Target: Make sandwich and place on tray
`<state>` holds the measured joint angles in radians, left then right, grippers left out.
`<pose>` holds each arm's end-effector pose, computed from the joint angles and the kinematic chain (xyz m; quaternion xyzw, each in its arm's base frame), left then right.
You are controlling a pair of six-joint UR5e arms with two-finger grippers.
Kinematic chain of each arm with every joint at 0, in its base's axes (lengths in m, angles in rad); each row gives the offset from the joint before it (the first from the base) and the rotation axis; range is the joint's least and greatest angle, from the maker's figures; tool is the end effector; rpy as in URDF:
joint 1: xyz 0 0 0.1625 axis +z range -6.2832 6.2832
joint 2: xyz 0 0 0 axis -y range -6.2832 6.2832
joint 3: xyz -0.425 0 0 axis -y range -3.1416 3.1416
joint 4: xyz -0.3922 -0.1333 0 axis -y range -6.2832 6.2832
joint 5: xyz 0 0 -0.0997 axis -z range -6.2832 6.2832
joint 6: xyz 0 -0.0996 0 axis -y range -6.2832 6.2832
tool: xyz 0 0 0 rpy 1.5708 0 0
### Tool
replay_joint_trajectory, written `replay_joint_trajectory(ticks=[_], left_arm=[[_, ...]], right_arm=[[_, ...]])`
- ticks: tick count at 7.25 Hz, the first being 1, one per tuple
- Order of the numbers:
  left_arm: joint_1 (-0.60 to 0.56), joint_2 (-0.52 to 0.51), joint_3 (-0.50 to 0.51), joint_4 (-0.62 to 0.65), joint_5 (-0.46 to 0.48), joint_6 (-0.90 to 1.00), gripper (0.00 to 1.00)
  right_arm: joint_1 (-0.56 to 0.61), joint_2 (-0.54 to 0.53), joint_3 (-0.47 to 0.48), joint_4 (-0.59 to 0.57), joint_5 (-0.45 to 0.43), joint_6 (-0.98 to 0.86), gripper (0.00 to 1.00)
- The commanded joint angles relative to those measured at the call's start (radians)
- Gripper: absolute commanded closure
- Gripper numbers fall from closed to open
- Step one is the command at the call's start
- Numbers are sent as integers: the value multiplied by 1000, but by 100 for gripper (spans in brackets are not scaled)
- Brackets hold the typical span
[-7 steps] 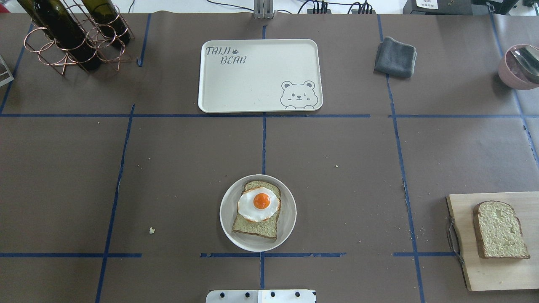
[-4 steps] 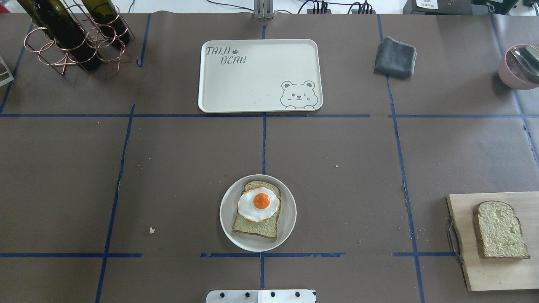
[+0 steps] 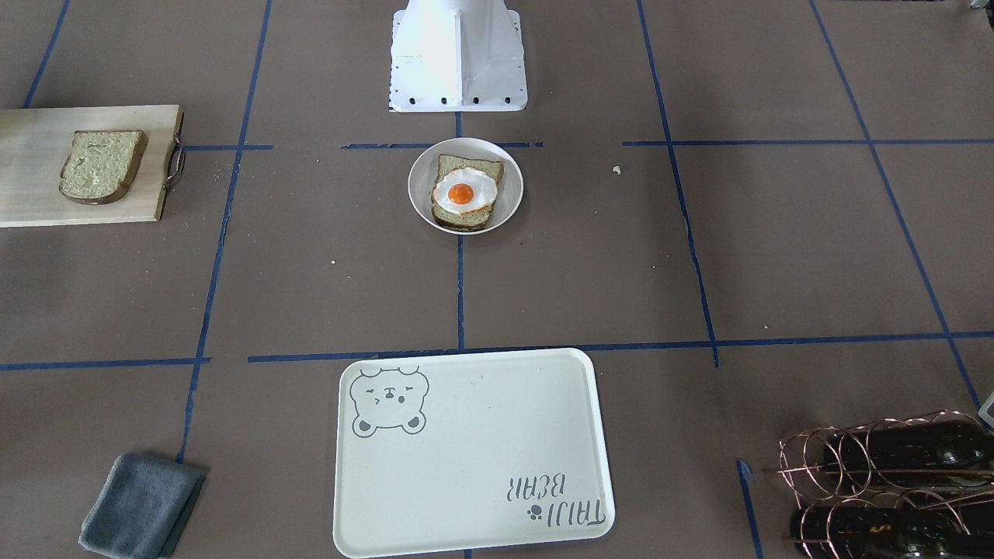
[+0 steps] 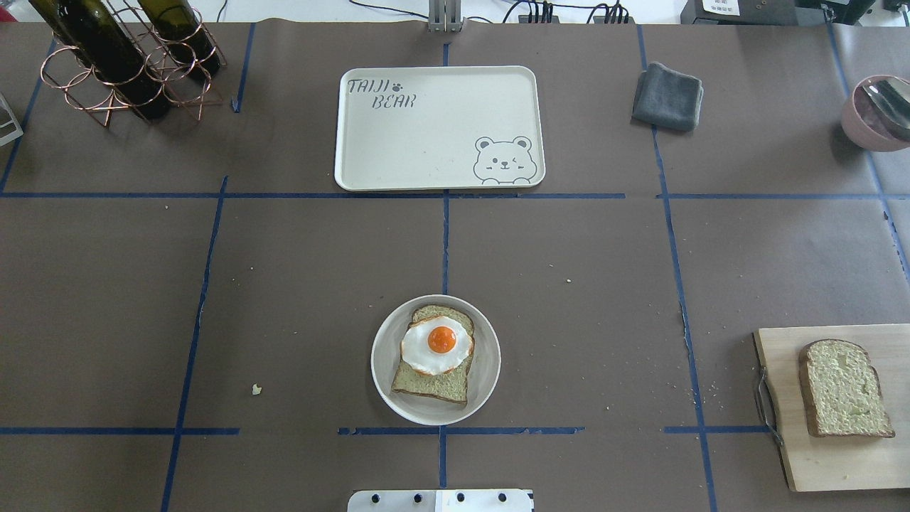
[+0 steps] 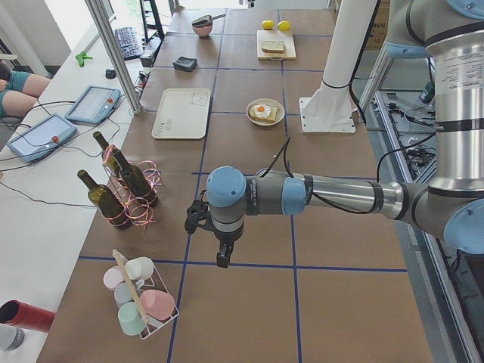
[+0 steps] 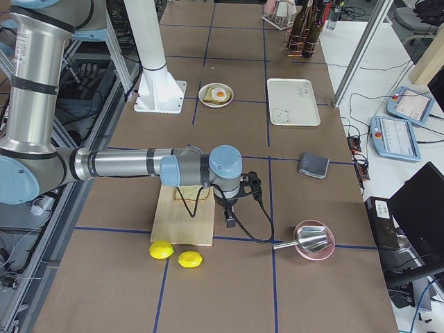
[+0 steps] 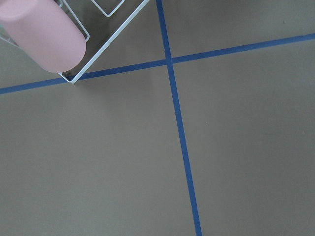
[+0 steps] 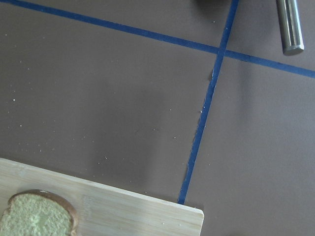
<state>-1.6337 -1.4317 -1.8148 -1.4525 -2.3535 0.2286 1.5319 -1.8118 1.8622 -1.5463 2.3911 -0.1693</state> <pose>-0.0900 -0.4250 0.6143 0.0493 0.3783 0.0739 0.9214 0.0451 -0.3968 0.6157 0.0602 -0.3954 -0.1101 0.9099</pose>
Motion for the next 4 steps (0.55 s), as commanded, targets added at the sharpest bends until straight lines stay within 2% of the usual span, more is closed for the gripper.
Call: replay_joint_trajectory(ticks=[1,2,4], left_arm=[[0,1,3,1,0,0,0],[0,1,2,1,0,0,0],[0,2,-4,3,-1,0,0]], right_arm=[[-7,-18,-14,114,16,19,0],[-40,-17,-14,189,26,84,0],[-170,-52,-18,343,31,326,0]])
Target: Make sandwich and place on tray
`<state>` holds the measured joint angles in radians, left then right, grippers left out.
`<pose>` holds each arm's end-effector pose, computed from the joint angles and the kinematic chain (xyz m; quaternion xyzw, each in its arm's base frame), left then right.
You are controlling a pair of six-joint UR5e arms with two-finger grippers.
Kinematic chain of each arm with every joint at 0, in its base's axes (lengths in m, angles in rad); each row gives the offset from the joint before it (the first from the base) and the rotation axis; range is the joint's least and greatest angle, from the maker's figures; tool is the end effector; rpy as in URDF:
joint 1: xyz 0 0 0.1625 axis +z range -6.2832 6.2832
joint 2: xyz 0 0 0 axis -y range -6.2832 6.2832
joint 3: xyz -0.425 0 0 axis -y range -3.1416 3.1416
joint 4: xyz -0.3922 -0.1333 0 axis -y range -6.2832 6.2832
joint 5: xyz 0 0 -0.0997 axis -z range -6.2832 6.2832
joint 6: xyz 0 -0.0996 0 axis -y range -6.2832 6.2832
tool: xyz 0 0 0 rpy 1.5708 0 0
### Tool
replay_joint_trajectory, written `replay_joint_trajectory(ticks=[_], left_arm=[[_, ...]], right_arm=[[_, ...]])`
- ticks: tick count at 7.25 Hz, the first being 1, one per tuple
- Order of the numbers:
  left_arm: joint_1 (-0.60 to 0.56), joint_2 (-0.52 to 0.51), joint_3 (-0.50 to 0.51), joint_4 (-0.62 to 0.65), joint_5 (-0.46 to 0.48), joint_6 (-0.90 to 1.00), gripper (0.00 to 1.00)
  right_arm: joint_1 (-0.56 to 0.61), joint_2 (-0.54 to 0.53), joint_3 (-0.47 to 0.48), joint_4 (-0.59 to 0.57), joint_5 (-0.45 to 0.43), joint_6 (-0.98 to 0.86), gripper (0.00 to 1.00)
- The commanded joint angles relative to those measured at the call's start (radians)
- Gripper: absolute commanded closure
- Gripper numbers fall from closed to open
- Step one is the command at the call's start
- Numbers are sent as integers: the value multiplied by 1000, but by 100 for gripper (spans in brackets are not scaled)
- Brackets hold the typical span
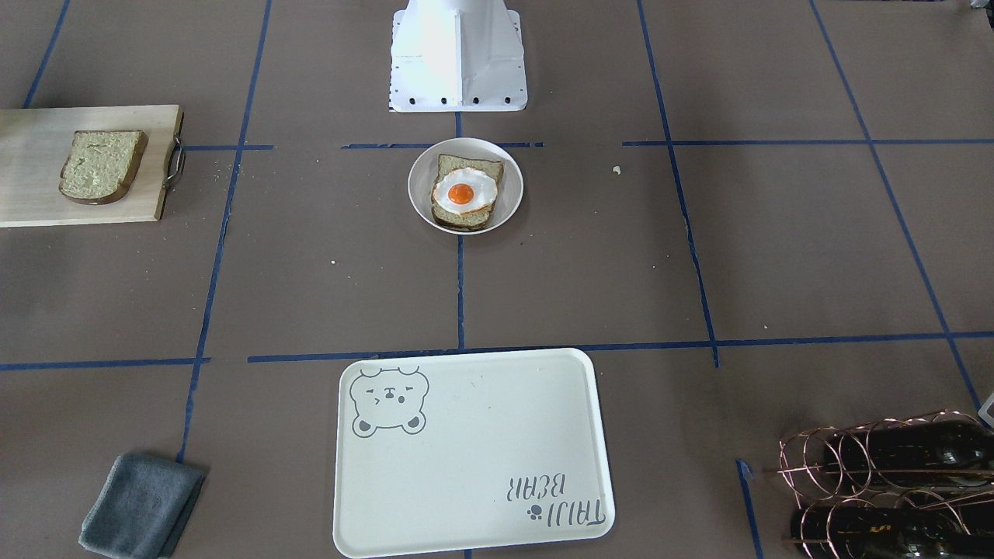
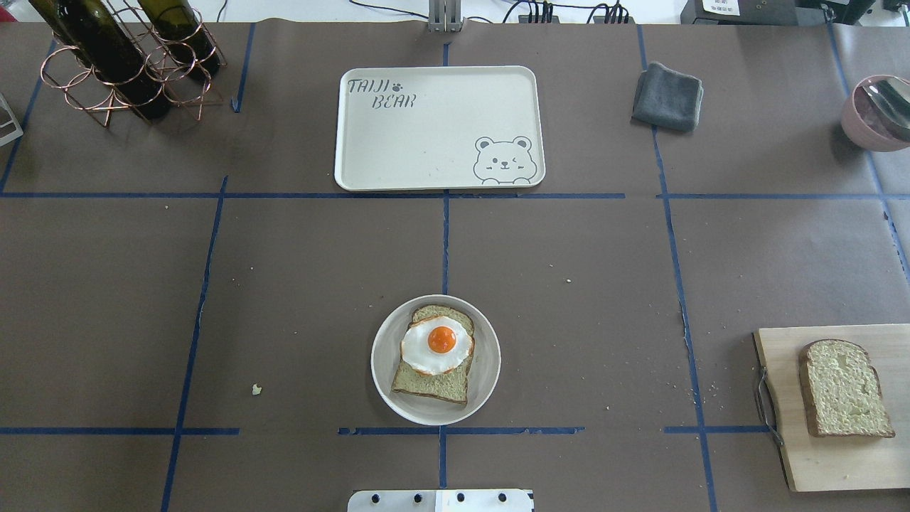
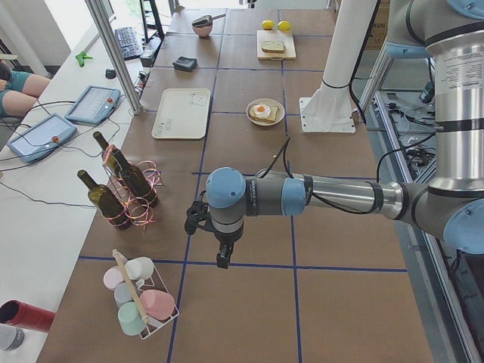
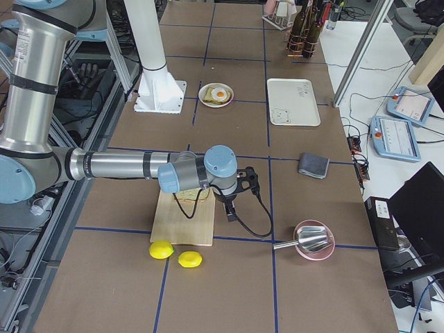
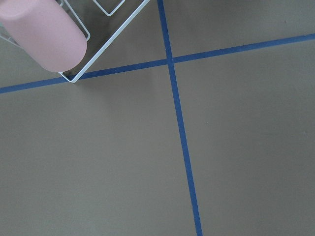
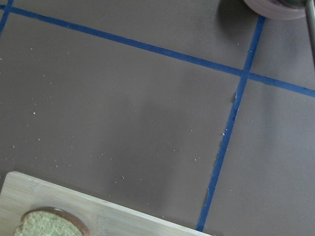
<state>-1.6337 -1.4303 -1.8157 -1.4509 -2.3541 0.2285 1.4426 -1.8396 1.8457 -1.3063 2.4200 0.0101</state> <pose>-0.0899 -0.4243 0.6145 0.0483 0.3787 0.0735 0.9213 0.0078 -0.3972 0.6066 0.0944 -0.4157 -0.1088 0.8980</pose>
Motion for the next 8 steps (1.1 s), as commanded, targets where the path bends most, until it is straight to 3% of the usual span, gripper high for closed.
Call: replay_joint_trajectory(ticks=[1,3,5,7,8], left_arm=[[0,1,-4,1,-1,0,0],[0,-1,-4,-2,-1,0,0],[0,-1,-4,-2,-1,0,0],[2,-1,-4,-3,-2,0,0],[2,-1,-4,-3,-4,0,0]], right_arm=[[-146,-74,-2,237,-4,274,0],[-307,-136,-6,517,-48,579,0],[-486,-167,-26,649,-206,746,1],[-519,-168,-133,834,-214,801,11],[-528,-170,-143,838,-213,811,19]])
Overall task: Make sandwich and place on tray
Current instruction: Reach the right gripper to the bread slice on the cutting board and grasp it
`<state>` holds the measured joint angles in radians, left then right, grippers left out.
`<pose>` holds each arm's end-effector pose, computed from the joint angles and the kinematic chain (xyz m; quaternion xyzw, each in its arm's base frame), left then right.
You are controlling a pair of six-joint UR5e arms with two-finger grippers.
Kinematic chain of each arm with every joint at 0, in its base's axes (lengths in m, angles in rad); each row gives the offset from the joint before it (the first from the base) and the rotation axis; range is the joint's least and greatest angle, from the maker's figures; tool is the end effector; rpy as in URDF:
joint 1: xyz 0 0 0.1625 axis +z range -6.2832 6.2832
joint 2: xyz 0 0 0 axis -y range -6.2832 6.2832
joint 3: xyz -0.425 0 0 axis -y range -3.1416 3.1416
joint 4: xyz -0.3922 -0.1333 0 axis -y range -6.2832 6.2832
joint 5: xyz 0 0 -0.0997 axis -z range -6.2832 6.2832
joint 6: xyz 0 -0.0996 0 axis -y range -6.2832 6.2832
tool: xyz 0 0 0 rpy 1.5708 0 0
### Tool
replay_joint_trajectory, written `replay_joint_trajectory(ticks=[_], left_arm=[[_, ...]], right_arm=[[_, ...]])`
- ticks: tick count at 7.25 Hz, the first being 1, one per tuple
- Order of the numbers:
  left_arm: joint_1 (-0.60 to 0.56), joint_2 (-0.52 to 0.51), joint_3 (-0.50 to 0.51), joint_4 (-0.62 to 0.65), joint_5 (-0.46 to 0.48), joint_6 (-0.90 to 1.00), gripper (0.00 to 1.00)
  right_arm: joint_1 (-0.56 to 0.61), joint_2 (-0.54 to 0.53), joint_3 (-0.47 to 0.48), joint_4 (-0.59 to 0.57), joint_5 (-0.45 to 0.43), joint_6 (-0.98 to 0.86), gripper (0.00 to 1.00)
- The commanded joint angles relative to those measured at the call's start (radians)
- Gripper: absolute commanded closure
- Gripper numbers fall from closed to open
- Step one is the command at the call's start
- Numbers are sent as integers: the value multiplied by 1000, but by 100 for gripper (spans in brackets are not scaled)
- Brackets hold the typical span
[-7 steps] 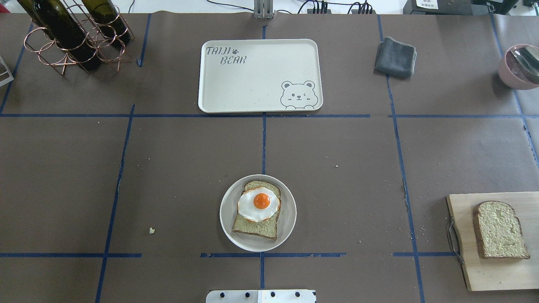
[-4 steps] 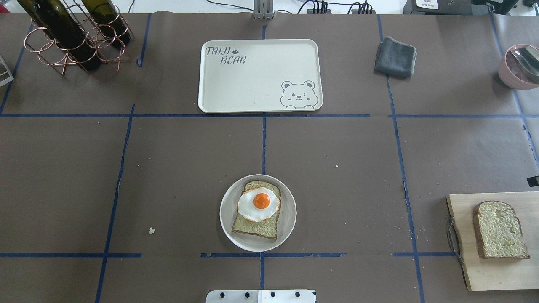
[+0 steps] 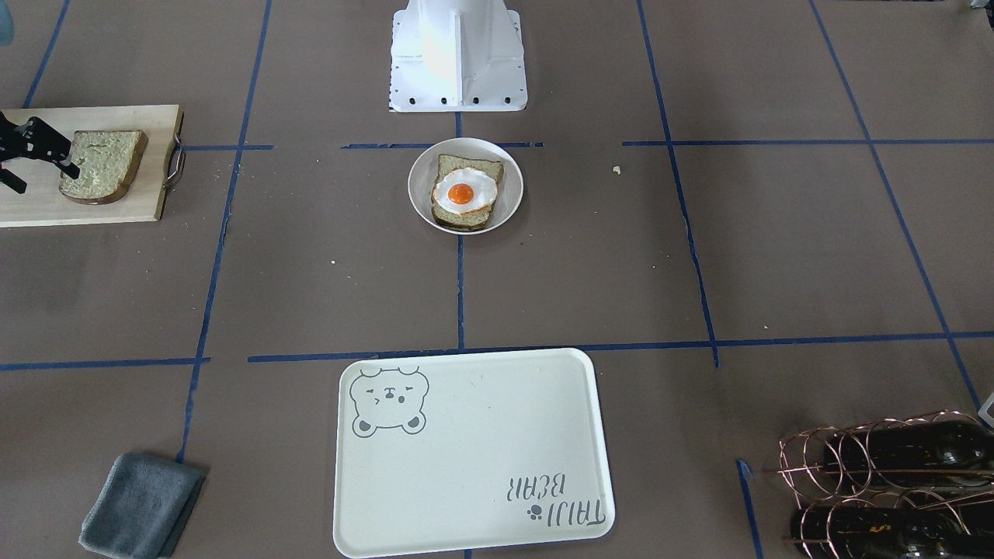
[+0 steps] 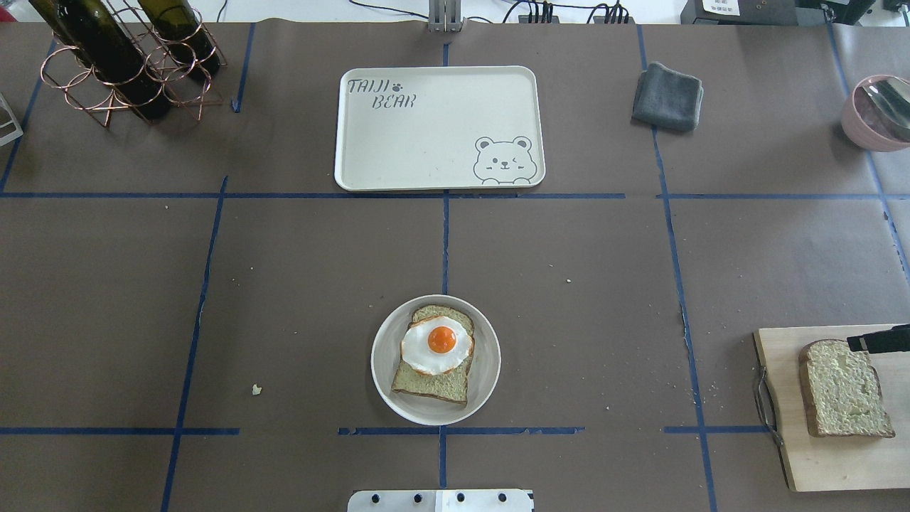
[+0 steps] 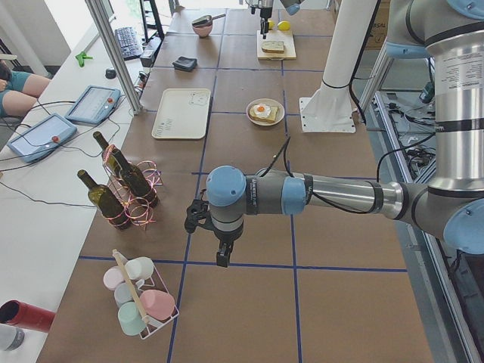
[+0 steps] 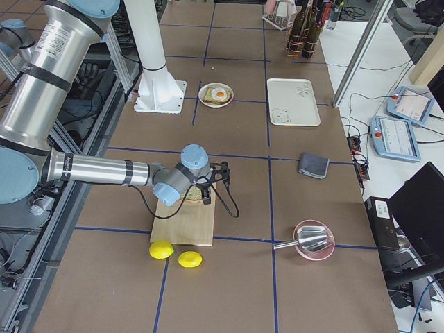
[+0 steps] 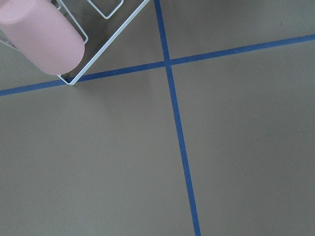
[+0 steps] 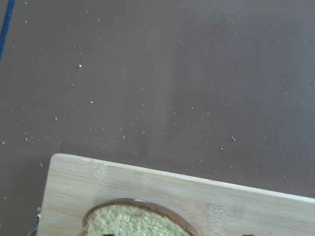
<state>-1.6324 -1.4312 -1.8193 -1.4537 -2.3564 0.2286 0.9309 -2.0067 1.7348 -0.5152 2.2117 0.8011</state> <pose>-0.0892 -0.4252 0.6120 0.0516 0.3793 0.0755 0.9207 -0.1351 -0.3050 0.6393 0.0803 -0.4579 -0.0493 0.8840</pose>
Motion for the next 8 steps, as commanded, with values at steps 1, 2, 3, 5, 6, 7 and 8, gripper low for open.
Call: replay_joint_trajectory(ticks=[1,2,3,5,6,7,8], left_arm=[[0,0,0,-1,-1,0,0],[0,0,0,-1,-1,0,0],[0,-1,0,-1,-1,0,0],[0,-2,0,-1,-1,0,0],[-1,-2,-2,-1,0,0,0],[0,-2,0,-1,-1,0,0],[0,-2,0,1,0,0,0]], right_arm=[[-27,-3,-46,49,-4,18,21],[-40,-3,-50,49,-4,20,23],[-56,-3,-50,49,-6,20,26],[-81,-3,-50,49,-6,20,29],[-84,-3,-52,49,-6,18,34],[-84,-3,-51,49,-6,18,58],[-84,-3,-52,49,-6,18,100]])
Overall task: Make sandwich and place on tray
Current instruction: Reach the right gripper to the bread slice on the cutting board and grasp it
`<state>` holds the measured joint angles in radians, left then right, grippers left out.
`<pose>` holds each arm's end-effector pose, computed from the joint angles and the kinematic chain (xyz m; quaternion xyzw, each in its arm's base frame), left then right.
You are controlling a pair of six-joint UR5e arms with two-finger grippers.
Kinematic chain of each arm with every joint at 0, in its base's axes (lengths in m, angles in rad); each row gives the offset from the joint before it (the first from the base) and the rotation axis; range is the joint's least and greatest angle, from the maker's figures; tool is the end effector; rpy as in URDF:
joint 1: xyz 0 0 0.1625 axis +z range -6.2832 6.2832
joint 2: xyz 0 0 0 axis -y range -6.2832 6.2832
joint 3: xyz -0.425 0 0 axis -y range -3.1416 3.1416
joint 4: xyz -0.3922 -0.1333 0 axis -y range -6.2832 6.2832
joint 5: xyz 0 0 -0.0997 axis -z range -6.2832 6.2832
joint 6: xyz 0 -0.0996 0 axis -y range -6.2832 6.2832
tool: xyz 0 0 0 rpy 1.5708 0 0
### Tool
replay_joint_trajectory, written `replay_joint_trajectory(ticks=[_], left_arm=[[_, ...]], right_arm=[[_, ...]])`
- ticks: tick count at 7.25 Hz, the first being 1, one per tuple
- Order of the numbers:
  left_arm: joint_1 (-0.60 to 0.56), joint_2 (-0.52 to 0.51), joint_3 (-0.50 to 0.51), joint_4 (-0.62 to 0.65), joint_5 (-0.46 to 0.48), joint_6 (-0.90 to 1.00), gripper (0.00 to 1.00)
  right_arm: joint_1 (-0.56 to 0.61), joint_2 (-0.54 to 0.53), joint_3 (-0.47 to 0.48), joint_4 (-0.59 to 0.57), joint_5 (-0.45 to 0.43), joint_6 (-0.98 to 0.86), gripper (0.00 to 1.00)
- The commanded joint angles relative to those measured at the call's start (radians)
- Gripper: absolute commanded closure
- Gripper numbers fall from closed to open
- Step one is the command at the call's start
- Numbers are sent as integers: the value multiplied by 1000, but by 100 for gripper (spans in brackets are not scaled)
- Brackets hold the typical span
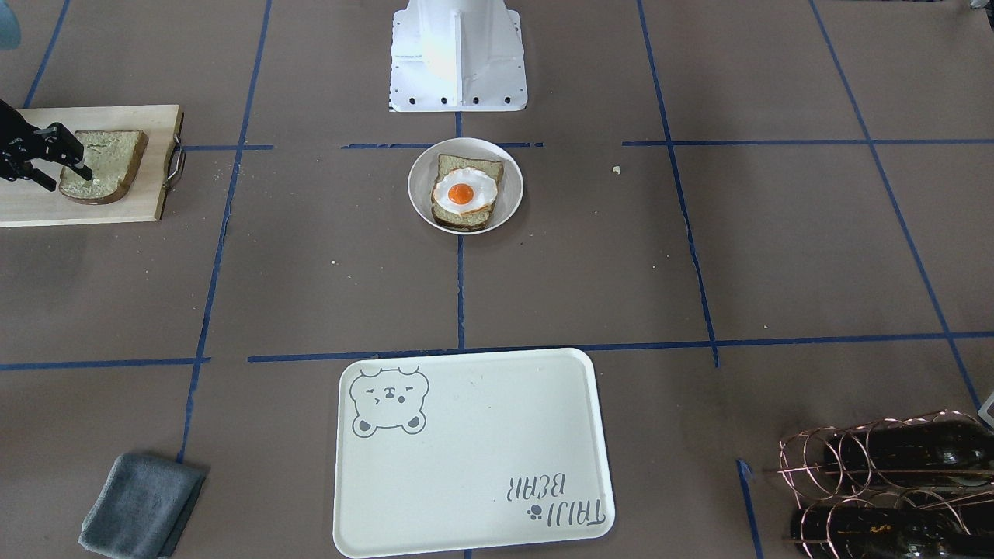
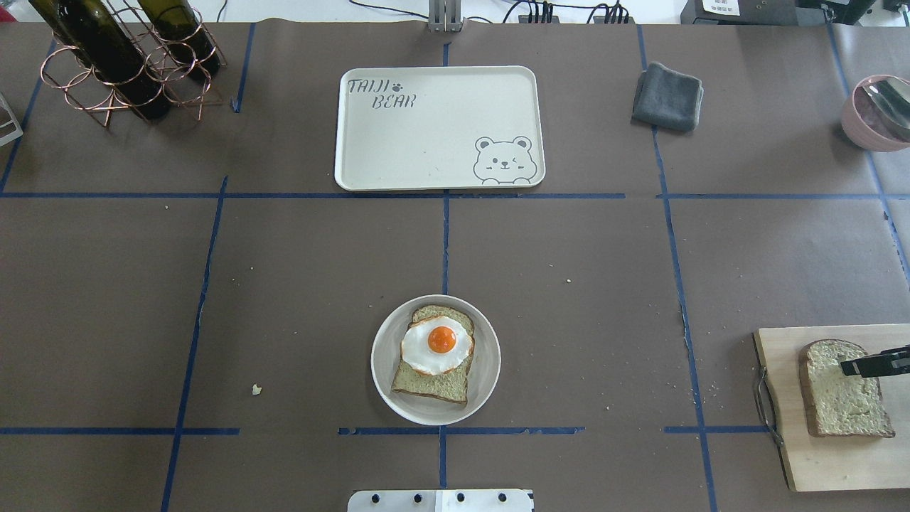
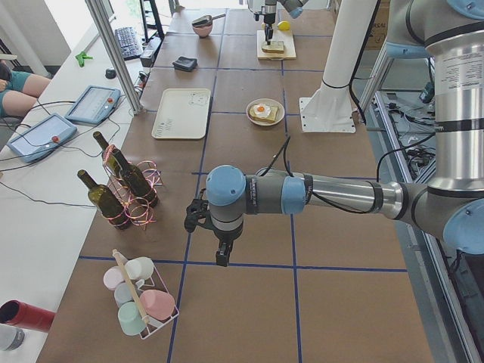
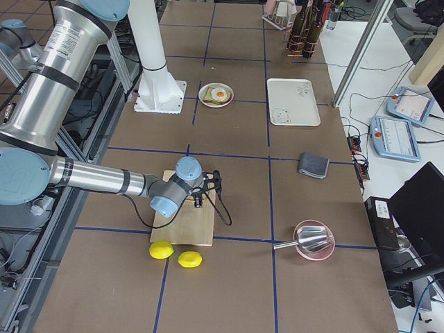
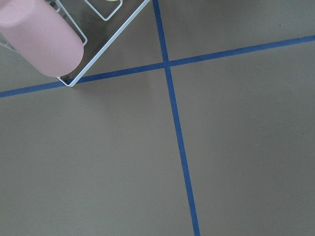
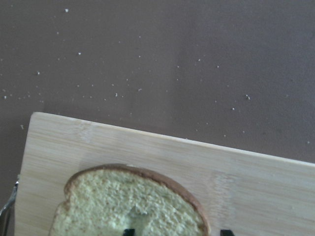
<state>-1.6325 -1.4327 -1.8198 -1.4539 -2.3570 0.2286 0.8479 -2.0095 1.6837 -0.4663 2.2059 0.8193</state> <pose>-0.0892 -0.4259 0.6110 0.0527 0.3794 0.0758 0.9206 -0.1549 -0.2878 0.6598 0.0573 -0.4585 -0.0760 0.8836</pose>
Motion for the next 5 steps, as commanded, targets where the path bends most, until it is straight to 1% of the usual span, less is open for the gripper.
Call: replay_joint_trajectory(ticks=[1,3,4,5], left_arm=[[0,0,0,1,-1,0,0],[0,0,0,1,1,0,0],[0,1,0,1,1,0,0],[0,0,0,1,1,0,0]], right_arm=[[-1,0,1,0,5,-2,100],[3,0,11,2,15,0,100],[5,2,27,3,35,0,100],[20,0,51,3,93,1,100]])
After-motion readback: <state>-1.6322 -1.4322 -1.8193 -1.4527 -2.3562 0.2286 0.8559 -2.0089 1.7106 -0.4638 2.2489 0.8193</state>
